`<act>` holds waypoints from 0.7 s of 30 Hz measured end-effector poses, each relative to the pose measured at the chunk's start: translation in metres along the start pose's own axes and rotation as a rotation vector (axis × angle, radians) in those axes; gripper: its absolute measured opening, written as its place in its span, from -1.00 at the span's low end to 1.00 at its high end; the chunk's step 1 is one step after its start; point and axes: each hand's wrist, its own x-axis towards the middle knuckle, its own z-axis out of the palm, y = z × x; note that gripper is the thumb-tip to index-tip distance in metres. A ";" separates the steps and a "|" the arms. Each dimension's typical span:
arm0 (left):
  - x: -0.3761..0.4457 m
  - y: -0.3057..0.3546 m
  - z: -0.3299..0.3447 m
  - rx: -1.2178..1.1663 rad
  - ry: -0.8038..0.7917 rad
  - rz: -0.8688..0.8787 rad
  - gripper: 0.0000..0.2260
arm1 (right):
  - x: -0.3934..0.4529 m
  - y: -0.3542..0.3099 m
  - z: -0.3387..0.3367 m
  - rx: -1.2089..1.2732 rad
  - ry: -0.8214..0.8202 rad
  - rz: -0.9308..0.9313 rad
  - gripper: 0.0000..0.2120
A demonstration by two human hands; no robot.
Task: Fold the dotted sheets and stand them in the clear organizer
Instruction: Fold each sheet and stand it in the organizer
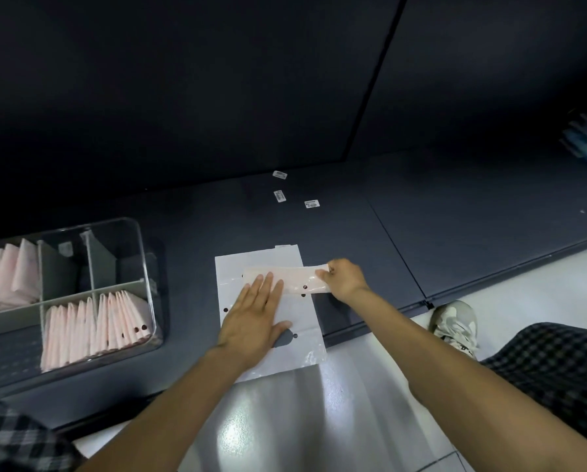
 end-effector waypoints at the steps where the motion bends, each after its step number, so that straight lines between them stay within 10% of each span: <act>1: 0.000 -0.001 0.001 0.007 -0.026 -0.008 -0.37 | 0.000 -0.002 0.000 0.004 -0.004 0.012 -0.59; 7: 0.001 -0.003 0.002 0.064 -0.078 0.017 -0.37 | -0.012 0.001 0.006 -0.027 0.139 0.020 -0.80; 11: 0.002 -0.004 0.001 0.055 -0.080 0.019 -0.37 | -0.030 0.017 0.008 -0.193 0.390 -0.377 -0.76; 21: 0.004 -0.001 -0.003 0.002 -0.109 -0.005 -0.37 | -0.029 0.039 0.001 -0.654 0.315 -0.874 -0.60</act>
